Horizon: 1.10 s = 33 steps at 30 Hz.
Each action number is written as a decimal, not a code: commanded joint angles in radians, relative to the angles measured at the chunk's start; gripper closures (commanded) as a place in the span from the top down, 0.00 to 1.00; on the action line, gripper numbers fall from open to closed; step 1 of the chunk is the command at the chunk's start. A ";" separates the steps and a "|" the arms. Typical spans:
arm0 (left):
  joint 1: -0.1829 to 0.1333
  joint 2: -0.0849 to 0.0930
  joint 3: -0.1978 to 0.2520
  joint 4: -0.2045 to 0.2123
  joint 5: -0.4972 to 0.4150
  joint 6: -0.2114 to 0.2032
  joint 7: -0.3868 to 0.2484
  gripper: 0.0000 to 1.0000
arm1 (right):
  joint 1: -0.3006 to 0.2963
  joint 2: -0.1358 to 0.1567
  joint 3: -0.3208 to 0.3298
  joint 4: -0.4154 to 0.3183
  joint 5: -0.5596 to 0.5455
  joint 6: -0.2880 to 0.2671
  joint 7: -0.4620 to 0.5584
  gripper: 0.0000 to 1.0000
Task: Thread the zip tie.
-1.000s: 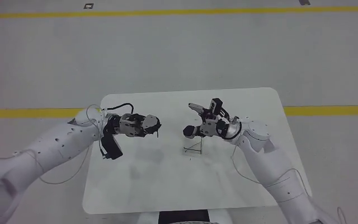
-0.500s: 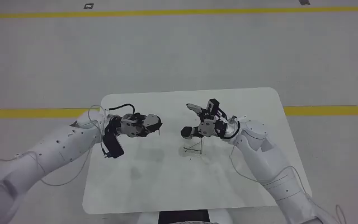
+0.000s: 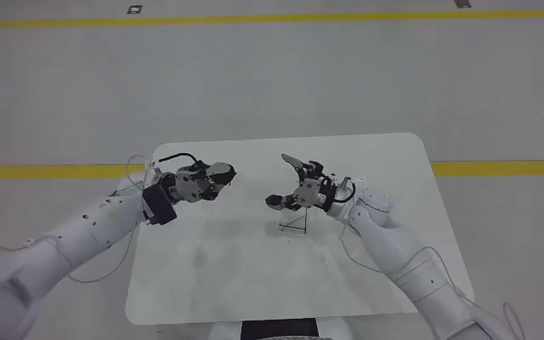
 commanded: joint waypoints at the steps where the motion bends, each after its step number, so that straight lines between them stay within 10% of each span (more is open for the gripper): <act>1: 0.013 -0.002 -0.018 -0.005 -0.032 -0.023 -0.001 0.00 | 0.000 0.001 -0.002 0.000 0.016 0.000 -0.001 1.00; 9: 0.017 -0.003 -0.022 -0.008 -0.038 -0.025 -0.005 0.00 | 0.000 0.001 -0.002 0.000 0.016 0.000 -0.001 1.00; 24: 0.129 -0.025 -0.133 -0.038 -0.234 -0.243 -0.001 0.00 | 0.063 -0.024 -0.102 0.058 0.397 0.000 -0.115 1.00; 33: 0.156 -0.033 -0.172 -0.026 -0.184 -0.273 -0.001 0.00 | 0.030 -0.062 -0.090 0.084 0.397 0.000 -0.071 1.00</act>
